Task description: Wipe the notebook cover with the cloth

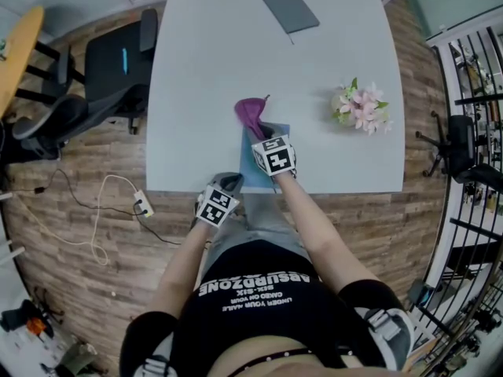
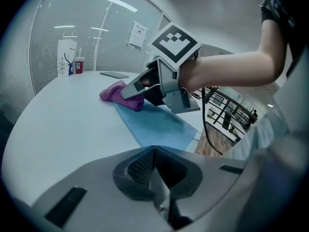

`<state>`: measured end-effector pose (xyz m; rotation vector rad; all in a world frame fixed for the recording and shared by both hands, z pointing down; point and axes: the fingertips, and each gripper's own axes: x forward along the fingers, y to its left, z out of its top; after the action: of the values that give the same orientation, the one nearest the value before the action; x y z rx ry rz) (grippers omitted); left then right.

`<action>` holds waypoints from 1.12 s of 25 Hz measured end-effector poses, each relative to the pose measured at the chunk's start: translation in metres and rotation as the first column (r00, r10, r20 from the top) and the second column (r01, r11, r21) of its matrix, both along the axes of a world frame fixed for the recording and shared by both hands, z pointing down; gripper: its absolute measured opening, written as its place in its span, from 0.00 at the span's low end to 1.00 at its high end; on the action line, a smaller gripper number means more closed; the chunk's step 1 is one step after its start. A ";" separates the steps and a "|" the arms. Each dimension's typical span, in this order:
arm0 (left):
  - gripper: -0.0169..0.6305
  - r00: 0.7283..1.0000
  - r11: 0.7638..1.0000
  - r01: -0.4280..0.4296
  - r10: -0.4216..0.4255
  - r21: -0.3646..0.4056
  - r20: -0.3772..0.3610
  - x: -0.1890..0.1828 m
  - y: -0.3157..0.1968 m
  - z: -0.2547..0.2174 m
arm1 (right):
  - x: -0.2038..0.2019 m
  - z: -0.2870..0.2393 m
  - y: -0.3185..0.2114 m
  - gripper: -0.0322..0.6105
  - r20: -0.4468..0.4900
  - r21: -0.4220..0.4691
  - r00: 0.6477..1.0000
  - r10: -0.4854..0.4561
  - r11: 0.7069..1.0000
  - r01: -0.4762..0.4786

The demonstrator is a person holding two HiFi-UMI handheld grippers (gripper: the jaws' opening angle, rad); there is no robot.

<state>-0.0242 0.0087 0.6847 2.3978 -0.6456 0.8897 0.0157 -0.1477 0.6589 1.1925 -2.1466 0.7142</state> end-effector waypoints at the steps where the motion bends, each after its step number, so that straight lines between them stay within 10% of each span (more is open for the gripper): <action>1: 0.05 1.000 1.000 0.000 0.000 0.001 0.001 0.000 0.000 0.000 | -0.003 0.000 0.000 0.17 -0.001 0.004 1.000 -0.019 1.000 0.019; 28: 0.05 1.000 1.000 -0.001 0.001 0.003 0.001 -0.001 0.000 0.000 | -0.025 -0.001 0.055 0.17 0.071 -0.006 0.986 -0.150 0.988 0.151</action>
<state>-0.0254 0.0083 0.6845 2.4010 -0.6465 0.8909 -0.0093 -0.0932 0.6575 0.9995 -2.2600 0.7105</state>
